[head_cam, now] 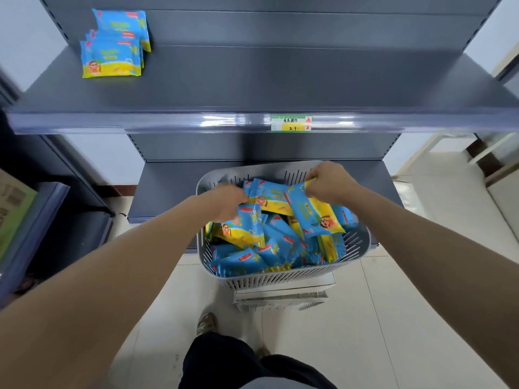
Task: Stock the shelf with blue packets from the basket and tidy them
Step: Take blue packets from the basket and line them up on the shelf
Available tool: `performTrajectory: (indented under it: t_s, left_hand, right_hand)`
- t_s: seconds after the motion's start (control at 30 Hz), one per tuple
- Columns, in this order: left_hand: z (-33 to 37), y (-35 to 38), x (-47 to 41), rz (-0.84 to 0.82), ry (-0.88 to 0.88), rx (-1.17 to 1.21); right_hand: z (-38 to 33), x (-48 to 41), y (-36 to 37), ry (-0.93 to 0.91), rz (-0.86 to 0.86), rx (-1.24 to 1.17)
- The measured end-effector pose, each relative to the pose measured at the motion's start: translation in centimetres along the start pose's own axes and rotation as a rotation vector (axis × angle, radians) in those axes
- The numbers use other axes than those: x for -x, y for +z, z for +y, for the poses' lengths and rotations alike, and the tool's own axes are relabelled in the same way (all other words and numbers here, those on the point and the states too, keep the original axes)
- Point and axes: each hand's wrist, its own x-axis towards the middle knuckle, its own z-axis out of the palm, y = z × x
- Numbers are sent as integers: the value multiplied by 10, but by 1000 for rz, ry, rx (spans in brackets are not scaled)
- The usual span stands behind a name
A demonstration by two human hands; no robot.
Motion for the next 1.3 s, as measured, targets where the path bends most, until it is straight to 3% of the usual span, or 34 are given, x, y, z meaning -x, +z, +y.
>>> performTrajectory:
  t_s: [0.2, 0.37, 0.5, 0.9, 1.13, 1.3]
  left_hand:
    - [-13, -65, 29, 165, -111, 406]
    - [-41, -104, 66, 285, -172, 458]
    - [-78, -115, 96, 339, -242, 418]
    - [-239, -119, 160, 499, -414, 477]
    - [-319, -120, 159, 551, -427, 493]
    - [-353, -114, 142, 518, -417, 444]
  right_hand:
    - [-36, -16, -48, 6, 189, -224]
    - [-85, -28, -80, -156, 284, -241]
    - [-134, -49, -87, -153, 303, -487]
    - [-300, -166, -45, -94, 88, -910]
    - [-359, -230, -11, -37, -63, -973]
    - [-369, -260, 16, -47, -12, -907]
